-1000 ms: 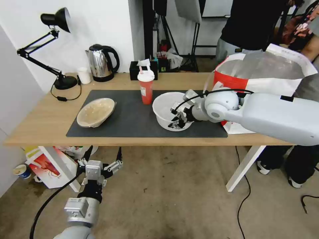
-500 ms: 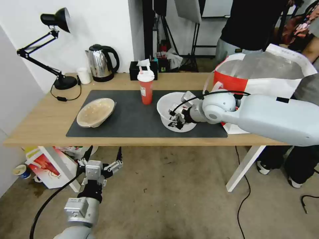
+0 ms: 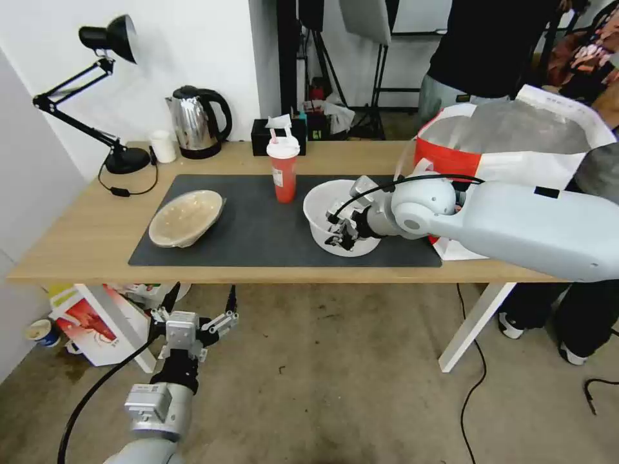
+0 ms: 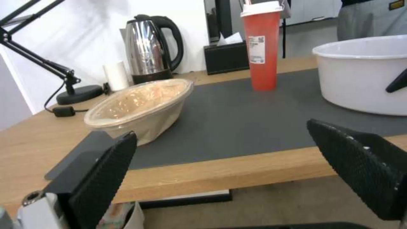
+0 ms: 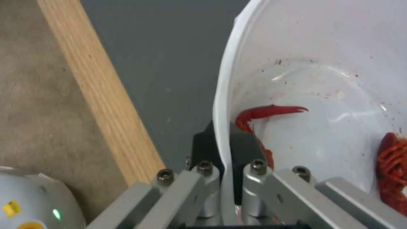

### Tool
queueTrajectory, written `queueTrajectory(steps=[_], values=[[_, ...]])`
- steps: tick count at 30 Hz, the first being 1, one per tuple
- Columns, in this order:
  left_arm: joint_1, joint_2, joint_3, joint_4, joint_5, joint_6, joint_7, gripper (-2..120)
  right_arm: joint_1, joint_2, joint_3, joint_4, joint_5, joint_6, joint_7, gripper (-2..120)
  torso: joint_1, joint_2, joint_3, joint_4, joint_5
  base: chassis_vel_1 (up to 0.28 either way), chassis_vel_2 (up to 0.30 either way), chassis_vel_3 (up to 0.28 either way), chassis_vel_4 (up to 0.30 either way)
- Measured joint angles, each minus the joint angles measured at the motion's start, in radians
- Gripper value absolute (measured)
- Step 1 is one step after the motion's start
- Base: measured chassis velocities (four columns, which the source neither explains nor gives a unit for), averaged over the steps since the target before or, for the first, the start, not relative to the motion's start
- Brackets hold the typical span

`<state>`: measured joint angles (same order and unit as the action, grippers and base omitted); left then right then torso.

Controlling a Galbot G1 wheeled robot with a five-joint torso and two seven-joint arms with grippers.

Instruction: Pick up the trash from the table and place it into the takeout bag.

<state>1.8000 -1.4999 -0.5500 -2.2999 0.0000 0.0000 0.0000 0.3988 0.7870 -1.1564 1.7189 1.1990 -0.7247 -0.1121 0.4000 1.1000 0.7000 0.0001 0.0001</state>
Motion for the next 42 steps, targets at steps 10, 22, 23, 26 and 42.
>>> queueTrajectory(steps=[10, 22, 23, 26, 42], values=[[0.000, 0.000, 0.000, 0.000, 0.000, 0.000, 0.000, 100, -0.012, -0.016, 0.058, 0.008, -0.003, 0.001, -0.017, 0, 0.000, 0.000, 0.000, -0.0001, 0.0000, 0.000, 0.000, 0.000, 0.000], [0.000, 0.000, 0.000, 0.000, 0.000, 0.000, 0.000, 100, 0.022, -0.047, 0.104, 0.035, -0.015, 0.002, -0.044, 0, 0.000, 0.000, 0.000, -0.0001, -0.0001, 0.000, 0.000, 0.000, 0.000], [0.000, 0.000, 0.000, 0.000, 0.000, 0.000, 0.000, 100, 0.030, -0.049, 0.104, 0.037, -0.017, 0.002, -0.048, 0, 0.000, 0.000, 0.000, -0.0001, 0.0000, 0.000, 0.000, 0.000, 0.000], [0.000, 0.000, 0.000, 0.000, 0.000, 0.000, 0.000, 100, 0.055, -0.056, 0.104, 0.046, -0.020, 0.002, -0.059, 0, 0.000, 0.000, 0.000, -0.0001, 0.0000, 0.000, 0.000, 0.000, 0.000], [0.000, 0.000, 0.000, 0.000, 0.000, 0.000, 0.000, 100, 0.226, -0.075, 0.102, 0.098, 0.045, 0.003, -0.089, 0, 0.000, 0.000, 0.000, 0.0000, -0.0001, 0.000, 0.000, 0.000, 0.000]])
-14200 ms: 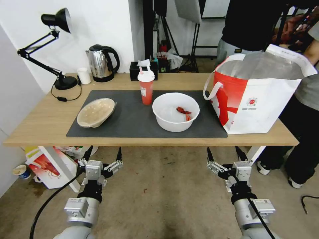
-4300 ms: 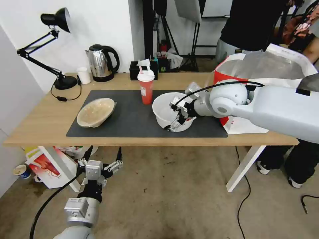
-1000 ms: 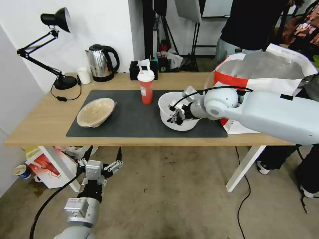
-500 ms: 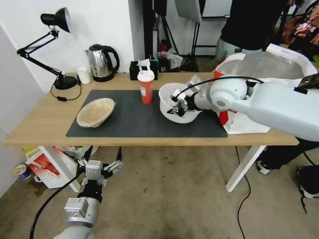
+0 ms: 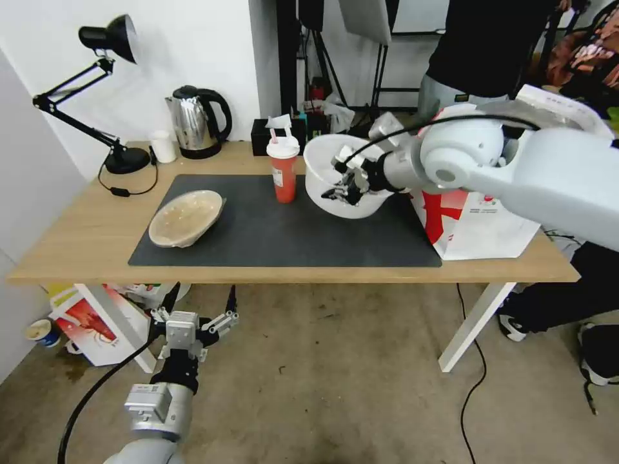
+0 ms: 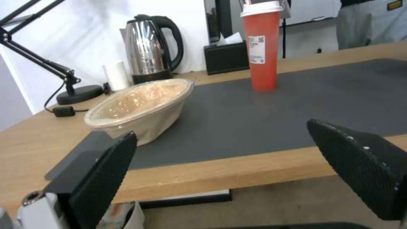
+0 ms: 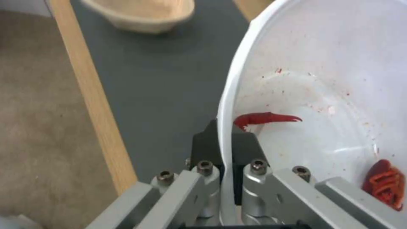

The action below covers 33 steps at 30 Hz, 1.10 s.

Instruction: Pick up the trash from the table and place it into the takeout bag.

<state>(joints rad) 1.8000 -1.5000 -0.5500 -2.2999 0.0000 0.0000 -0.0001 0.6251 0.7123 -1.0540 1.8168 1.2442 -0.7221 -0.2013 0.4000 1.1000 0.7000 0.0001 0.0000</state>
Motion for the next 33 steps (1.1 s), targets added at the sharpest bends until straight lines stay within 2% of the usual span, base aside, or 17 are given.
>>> queueTrajectory(steps=[11, 33], values=[[0.000, 0.000, 0.000, 0.000, 0.000, 0.000, 0.000, 100, 0.107, -0.009, -0.019, -0.004, 0.029, 0.000, -0.012, 0, 0.000, 0.000, 0.000, -0.0001, 0.0000, 0.000, 0.000, 0.000, 0.000], [0.000, 0.000, 0.000, 0.000, 0.000, 0.000, 0.000, 100, 0.246, 0.012, 0.020, -0.170, 0.051, 0.001, -0.054, 0, 0.000, 0.000, 0.000, -0.0001, 0.0000, 0.000, 0.000, 0.000, 0.000]])
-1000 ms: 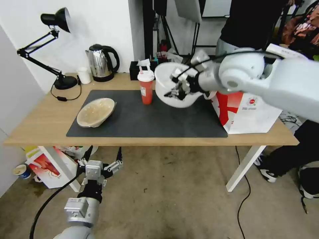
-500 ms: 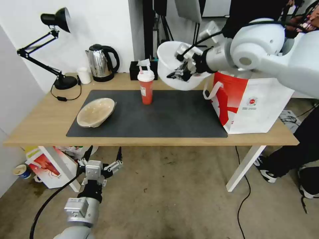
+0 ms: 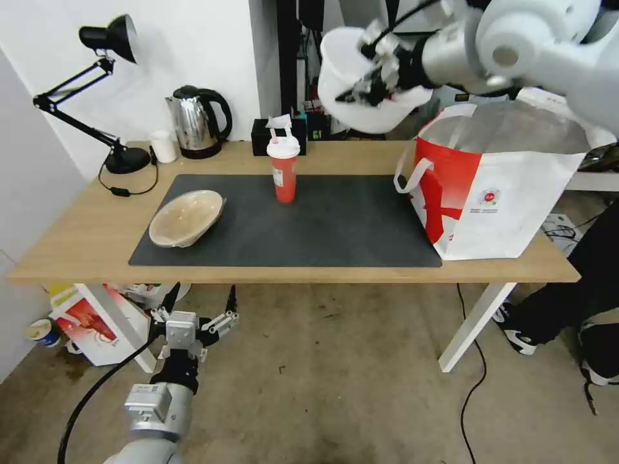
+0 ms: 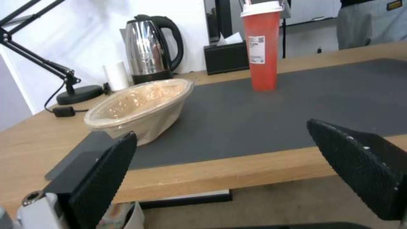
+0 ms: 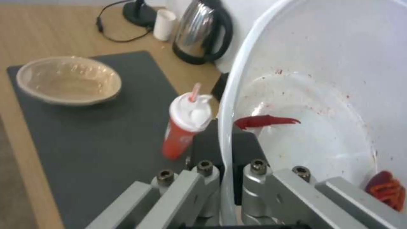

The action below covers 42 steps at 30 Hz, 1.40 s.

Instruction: Pick up the trash from the table and place it into the takeout bag.

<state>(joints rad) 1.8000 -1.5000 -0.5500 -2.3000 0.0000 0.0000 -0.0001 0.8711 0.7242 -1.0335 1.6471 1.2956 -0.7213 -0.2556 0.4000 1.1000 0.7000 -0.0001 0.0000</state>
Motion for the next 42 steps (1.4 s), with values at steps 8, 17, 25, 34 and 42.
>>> queueTrajectory(steps=[8, 17, 25, 34, 42], values=[[0.000, 0.000, 0.000, 0.000, 0.000, 0.000, 0.000, 100, 0.046, -0.007, -0.011, -0.031, -0.004, 0.000, -0.014, 0, 0.000, 0.000, 0.000, 0.0000, 0.0000, 0.000, 0.000, 0.000, 0.000], [0.000, 0.000, 0.000, 0.000, 0.000, 0.000, 0.000, 100, 0.059, -0.069, -0.047, -0.010, -0.005, 0.000, -0.015, 0, 0.000, 0.000, 0.000, 0.0001, 0.0002, 0.000, 0.000, 0.000, 0.000], [0.000, 0.000, 0.000, 0.000, 0.000, 0.000, 0.000, 100, 0.043, -0.144, -0.054, -0.026, -0.026, 0.000, -0.018, 0, 0.000, 0.000, 0.000, 0.0001, 0.0001, 0.000, 0.000, 0.000, 0.000], [0.000, 0.000, 0.000, 0.000, 0.000, 0.000, 0.000, 100, -0.046, -0.205, 0.031, -0.069, -0.043, 0.000, -0.023, 0, 0.000, 0.000, 0.000, 0.0001, 0.0001, 0.000, 0.000, 0.000, 0.000], [0.000, 0.000, 0.000, 0.000, 0.000, 0.000, 0.000, 100, -0.148, -0.266, 0.136, -0.093, -0.069, 0.000, -0.024, 0, 0.000, 0.000, 0.000, -0.0002, 0.0002, 0.000, 0.000, 0.000, 0.000]])
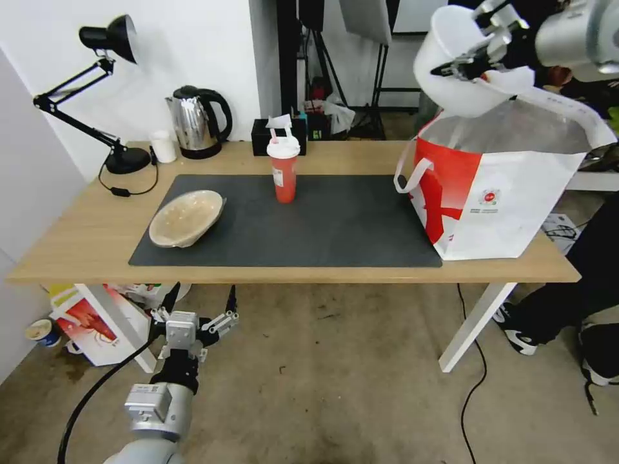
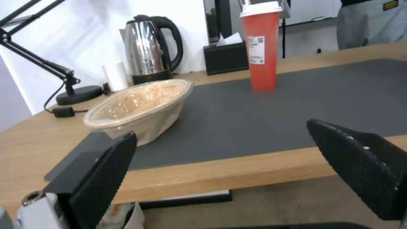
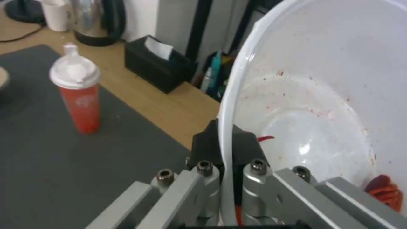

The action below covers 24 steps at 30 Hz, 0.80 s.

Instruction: Pick up the trash from the table and place it into the takeout bag.

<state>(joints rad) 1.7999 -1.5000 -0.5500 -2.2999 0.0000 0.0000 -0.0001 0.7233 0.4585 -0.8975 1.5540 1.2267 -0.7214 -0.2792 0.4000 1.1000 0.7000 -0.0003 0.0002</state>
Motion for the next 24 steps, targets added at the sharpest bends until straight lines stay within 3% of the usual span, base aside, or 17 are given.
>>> queueTrajectory(steps=[11, 24], values=[[0.000, 0.000, 0.000, 0.000, 0.000, 0.000, 0.000, 100, -0.052, -0.030, 0.050, -0.007, -0.019, 0.000, -0.006, 0, 0.000, 0.000, 0.000, 0.0003, -0.0001, 0.000, 0.000, 0.000, 0.000], [0.000, 0.000, 0.000, 0.000, 0.000, 0.000, 0.000, 100, -0.261, -0.071, 0.199, 0.018, -0.065, 0.000, -0.009, 0, 0.000, 0.000, 0.000, 0.0003, -0.0002, 0.000, 0.000, 0.000, 0.000]])
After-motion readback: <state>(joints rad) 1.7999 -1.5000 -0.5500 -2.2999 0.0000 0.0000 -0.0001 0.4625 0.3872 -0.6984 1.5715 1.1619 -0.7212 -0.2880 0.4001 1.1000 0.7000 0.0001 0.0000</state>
